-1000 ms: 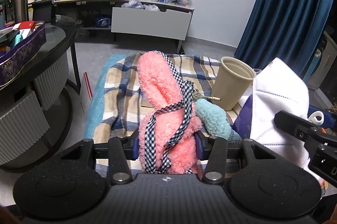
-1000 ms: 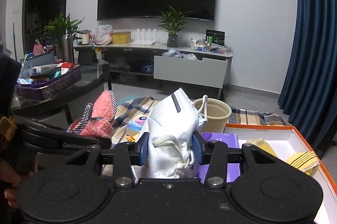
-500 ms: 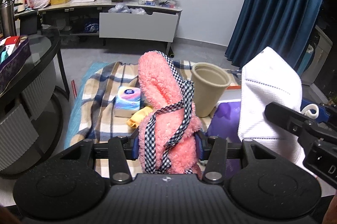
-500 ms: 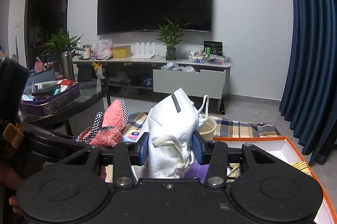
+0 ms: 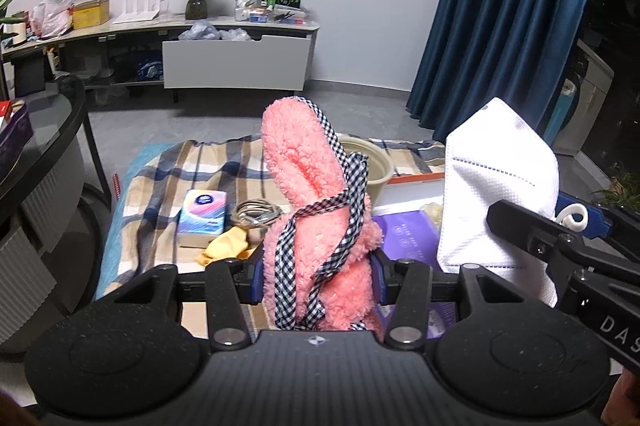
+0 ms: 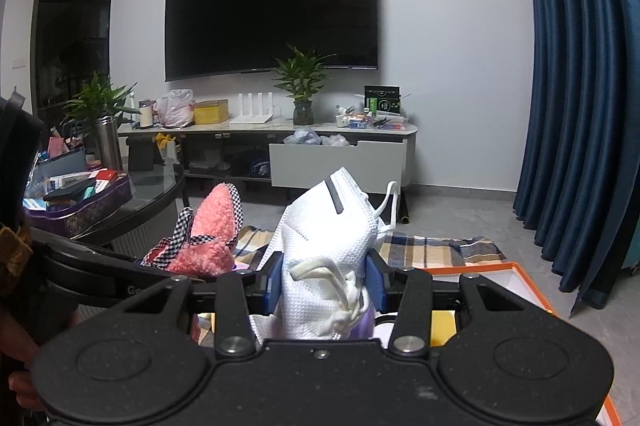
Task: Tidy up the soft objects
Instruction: 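Carry the pink slipper and white mask in both tools over the white box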
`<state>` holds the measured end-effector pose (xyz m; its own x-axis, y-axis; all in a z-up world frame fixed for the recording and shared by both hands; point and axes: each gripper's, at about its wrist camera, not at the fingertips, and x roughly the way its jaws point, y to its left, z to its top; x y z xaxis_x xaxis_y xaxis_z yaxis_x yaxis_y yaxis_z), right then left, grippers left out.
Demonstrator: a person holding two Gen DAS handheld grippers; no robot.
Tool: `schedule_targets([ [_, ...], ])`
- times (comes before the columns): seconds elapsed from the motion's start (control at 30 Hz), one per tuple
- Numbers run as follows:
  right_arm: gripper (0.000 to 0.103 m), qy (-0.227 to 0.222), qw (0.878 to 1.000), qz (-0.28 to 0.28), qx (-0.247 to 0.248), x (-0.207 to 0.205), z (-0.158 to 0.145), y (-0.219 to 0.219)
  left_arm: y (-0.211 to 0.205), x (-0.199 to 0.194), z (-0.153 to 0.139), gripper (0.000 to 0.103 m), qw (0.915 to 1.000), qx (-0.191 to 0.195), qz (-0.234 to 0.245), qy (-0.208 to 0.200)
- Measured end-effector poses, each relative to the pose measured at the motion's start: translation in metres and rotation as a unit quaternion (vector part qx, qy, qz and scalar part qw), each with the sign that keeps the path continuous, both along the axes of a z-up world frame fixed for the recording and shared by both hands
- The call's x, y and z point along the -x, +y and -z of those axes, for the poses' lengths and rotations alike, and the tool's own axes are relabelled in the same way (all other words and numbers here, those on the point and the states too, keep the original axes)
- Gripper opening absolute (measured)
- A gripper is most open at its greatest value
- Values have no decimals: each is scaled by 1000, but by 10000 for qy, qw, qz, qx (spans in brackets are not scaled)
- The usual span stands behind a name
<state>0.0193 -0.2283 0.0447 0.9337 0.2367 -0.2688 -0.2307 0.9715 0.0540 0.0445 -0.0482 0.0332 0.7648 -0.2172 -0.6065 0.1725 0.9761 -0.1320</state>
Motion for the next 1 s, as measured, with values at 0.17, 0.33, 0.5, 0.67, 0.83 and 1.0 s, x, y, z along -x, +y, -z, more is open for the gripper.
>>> schedule_targets([
  [0.17, 52, -64, 9999, 80, -9, 2, -3, -8, -8, 0, -3, 48, 10000, -40, 62, -34],
  [0.33, 52, -119, 9998, 152, -36, 4, -5, -14, -14, -2, -6, 48, 9999, -39, 109, -44],
  [0.5, 52, -171, 9996, 213, -51, 6, -7, -18, -21, -2, -9, 48, 9998, -63, 165, -78],
  [0.67, 52, -200, 9994, 281, -67, 6, -8, -23, -27, -2, -11, 49, 9996, -88, 236, -125],
  [0.83, 52, -244, 9990, 356, -94, 7, -10, -30, -33, -2, -12, 49, 9994, -103, 304, -150],
  [1.0, 52, -267, 9985, 453, -118, 9, -10, -35, -41, -1, -14, 49, 9990, -129, 395, -185],
])
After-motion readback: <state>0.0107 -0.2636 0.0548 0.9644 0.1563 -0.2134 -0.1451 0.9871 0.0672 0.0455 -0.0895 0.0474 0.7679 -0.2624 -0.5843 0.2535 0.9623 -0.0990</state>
